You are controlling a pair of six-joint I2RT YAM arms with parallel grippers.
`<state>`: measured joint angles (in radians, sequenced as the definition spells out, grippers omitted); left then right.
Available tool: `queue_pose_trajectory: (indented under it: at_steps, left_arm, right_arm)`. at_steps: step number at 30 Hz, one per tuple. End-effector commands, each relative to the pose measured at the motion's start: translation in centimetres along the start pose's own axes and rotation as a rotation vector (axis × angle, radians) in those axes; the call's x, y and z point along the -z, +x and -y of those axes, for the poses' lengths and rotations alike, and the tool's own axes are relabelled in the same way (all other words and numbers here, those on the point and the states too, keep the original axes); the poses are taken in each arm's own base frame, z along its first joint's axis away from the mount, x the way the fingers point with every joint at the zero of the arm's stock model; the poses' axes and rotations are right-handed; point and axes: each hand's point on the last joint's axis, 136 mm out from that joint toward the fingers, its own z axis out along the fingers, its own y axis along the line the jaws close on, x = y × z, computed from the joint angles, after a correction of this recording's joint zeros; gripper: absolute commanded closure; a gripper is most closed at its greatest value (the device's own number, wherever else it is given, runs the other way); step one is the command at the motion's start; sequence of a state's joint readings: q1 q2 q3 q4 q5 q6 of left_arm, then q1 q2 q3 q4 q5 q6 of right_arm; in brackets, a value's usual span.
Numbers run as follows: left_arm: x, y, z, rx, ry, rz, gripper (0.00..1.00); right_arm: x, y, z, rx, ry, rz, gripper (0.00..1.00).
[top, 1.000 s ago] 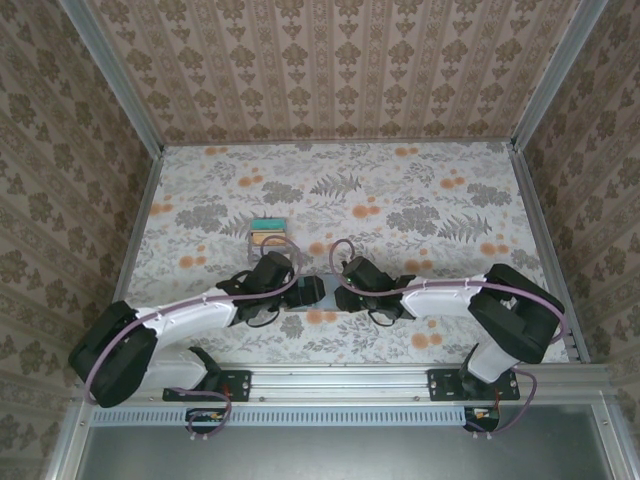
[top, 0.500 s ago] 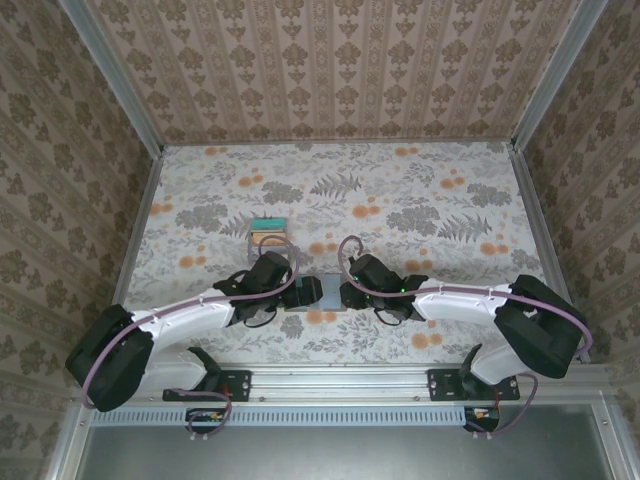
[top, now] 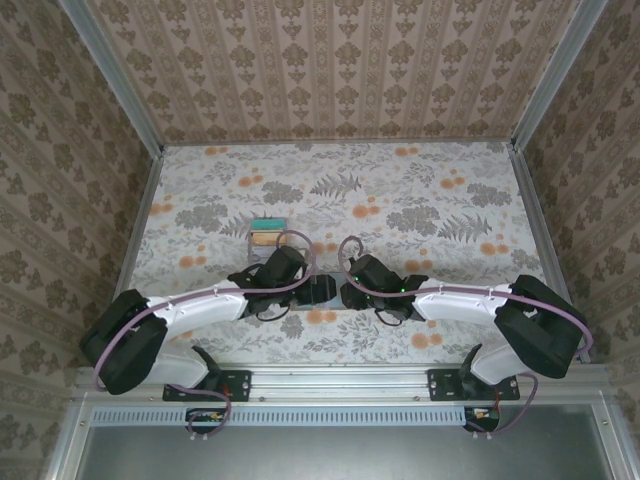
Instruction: Take the credit cards out of the card holder
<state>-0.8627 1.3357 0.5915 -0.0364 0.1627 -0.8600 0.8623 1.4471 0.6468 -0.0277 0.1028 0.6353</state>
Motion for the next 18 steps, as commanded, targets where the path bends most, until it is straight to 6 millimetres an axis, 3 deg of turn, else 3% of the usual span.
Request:
queue_pose_trajectory:
  at_steps: [1, 5, 10, 18]
  left_arm:
    - [0.5, -0.6, 0.3, -0.018, -0.006, 0.015, 0.03]
    - [0.8, -0.9, 1.0, -0.015, 0.035, 0.034, 0.07]
    - [0.2, -1.6, 3.7, -0.041, 0.127, 0.025, 0.16]
    - [-2.6, -1.1, 6.4, -0.065, 0.164, -0.032, 0.19]
  right_arm:
    - [0.7, -0.6, 0.5, -0.006, 0.023, 0.029, 0.61]
    - [0.8, -0.8, 0.5, -0.006, 0.025, 0.034, 0.60]
    - [0.7, -0.6, 0.8, -0.015, 0.032, 0.033, 0.61]
    - [2.2, -0.1, 2.4, -0.049, 0.052, 0.071, 0.59]
